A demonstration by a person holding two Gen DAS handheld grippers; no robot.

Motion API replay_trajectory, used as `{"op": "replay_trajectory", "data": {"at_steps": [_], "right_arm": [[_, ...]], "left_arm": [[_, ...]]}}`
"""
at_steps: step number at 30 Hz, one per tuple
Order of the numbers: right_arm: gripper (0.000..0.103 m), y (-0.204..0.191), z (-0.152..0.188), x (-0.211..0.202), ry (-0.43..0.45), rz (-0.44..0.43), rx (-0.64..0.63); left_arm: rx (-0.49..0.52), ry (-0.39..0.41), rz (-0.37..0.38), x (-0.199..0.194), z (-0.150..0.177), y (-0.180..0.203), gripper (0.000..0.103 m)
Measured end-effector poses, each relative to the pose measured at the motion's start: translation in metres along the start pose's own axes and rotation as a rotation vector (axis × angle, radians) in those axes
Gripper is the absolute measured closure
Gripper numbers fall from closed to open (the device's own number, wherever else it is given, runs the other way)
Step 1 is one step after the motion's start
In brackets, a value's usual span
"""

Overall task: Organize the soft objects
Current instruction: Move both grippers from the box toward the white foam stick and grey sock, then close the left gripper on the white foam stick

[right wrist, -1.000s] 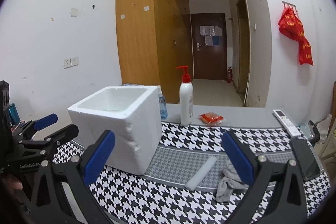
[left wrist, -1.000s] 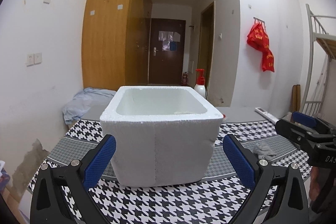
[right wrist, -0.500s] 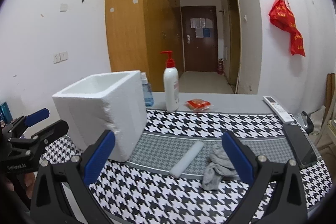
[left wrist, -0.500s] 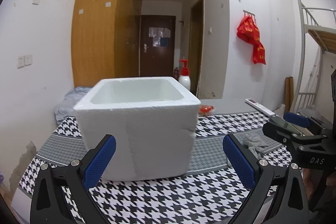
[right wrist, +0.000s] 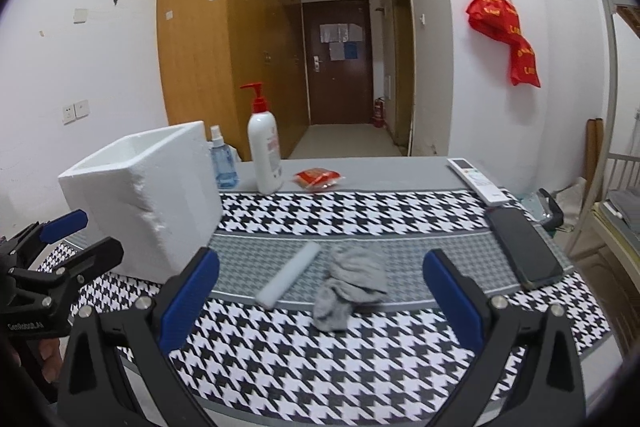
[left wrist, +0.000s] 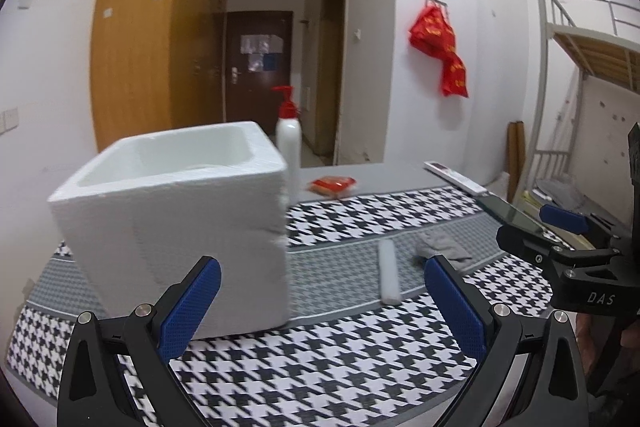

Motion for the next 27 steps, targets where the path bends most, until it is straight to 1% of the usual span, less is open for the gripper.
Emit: {"op": "replay_trajectory", "data": {"at_steps": [3, 5, 7, 15, 22, 27], "right_arm": [[0.0, 0.006, 0.004, 0.0, -0.012, 0.015, 0.002], [0.0, 0.013, 0.009, 0.004, -0.034, 0.038, 0.008], [0.0, 0.019, 0.012, 0.007, -0.041, 0.04, 0.019], [0.0, 0.036, 0.021, 0.016, -0.072, 0.041, 0.042], [0.0, 0.049, 0.03, 0.026, -0.113, 0.053, 0.057], [0.0, 0.055, 0.034, 0.032, -0.132, 0.05, 0.059]], "left_arm": [[0.034, -0.023, 0.032, 0.009, 0.002, 0.012, 0.001], [0.041, -0.031, 0.047, 0.015, 0.003, 0.018, 0.001], [0.051, -0.047, 0.065, 0.021, 0.005, 0.024, 0.001], [0.056, -0.105, 0.092, 0.04, 0.015, 0.037, 0.001], [0.11, -0.123, 0.128, 0.055, 0.019, 0.056, 0.001], [0.089, -0.172, 0.127, 0.071, 0.025, 0.056, 0.001]]}}
Point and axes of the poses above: each gripper's, at about its wrist camera, not at the fingertips, and x roughly the way its jaws point, y to its right, z to its underside, the point moved 5 cm from there along x, roughly the way its jaws point, and after that the axes turned 10 degrees about y, right-handed, at the moved point
